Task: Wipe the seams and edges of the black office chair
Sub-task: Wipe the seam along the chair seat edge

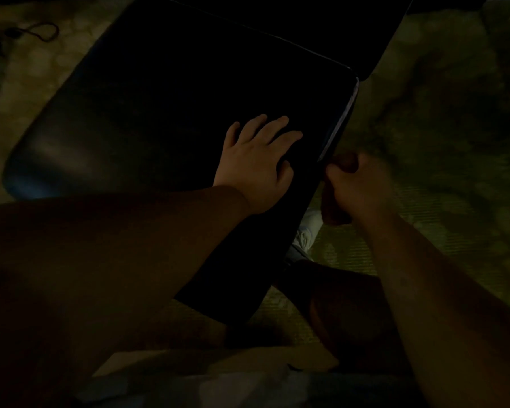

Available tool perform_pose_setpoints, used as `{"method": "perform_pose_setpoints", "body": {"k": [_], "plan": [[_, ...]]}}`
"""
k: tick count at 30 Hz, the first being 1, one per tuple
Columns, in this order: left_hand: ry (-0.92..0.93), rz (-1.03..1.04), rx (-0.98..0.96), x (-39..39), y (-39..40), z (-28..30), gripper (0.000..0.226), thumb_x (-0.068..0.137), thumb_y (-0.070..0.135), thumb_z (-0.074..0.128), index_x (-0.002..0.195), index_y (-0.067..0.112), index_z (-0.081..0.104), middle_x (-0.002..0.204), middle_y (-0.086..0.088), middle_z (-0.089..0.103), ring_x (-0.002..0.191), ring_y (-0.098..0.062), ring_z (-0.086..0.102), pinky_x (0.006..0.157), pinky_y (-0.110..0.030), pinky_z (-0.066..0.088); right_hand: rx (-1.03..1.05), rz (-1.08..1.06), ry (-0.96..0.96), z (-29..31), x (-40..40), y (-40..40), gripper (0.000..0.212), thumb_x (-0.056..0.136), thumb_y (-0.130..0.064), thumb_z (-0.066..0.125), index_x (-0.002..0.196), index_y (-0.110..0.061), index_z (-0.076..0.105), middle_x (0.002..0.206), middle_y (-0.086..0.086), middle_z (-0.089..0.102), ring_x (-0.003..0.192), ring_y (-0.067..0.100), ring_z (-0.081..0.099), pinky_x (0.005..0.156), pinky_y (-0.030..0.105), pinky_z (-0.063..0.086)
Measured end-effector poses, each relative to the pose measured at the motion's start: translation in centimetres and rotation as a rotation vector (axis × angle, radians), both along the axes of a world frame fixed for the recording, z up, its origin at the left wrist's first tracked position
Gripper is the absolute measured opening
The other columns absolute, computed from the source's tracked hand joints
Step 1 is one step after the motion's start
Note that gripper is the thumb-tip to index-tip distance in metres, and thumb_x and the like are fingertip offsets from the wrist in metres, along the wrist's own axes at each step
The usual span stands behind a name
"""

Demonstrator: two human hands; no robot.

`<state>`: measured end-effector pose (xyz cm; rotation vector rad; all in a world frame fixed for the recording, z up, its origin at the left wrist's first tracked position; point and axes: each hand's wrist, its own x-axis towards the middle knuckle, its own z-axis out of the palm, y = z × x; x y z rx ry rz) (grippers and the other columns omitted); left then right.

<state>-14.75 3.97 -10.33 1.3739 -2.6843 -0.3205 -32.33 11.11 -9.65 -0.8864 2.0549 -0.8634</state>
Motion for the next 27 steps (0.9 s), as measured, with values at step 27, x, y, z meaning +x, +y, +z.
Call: {"method": "perform_pose_setpoints", "body": {"k": [27], "plan": [[-0.017, -0.054, 0.004, 0.8, 0.3, 0.1, 0.061, 0.092, 0.047, 0.029, 0.151, 0.036, 0.039, 0.163, 0.005, 0.030, 0.152, -0.028, 0.020, 0.121, -0.059, 0.012, 0.031, -0.019, 0.004, -0.1, 0.0, 0.2, 0.017, 0.089, -0.031, 0.064, 0.098, -0.017, 0.063, 0.092, 0.001, 0.062, 0.087, 0.019, 0.061, 0.075, 0.034, 0.053]]}}
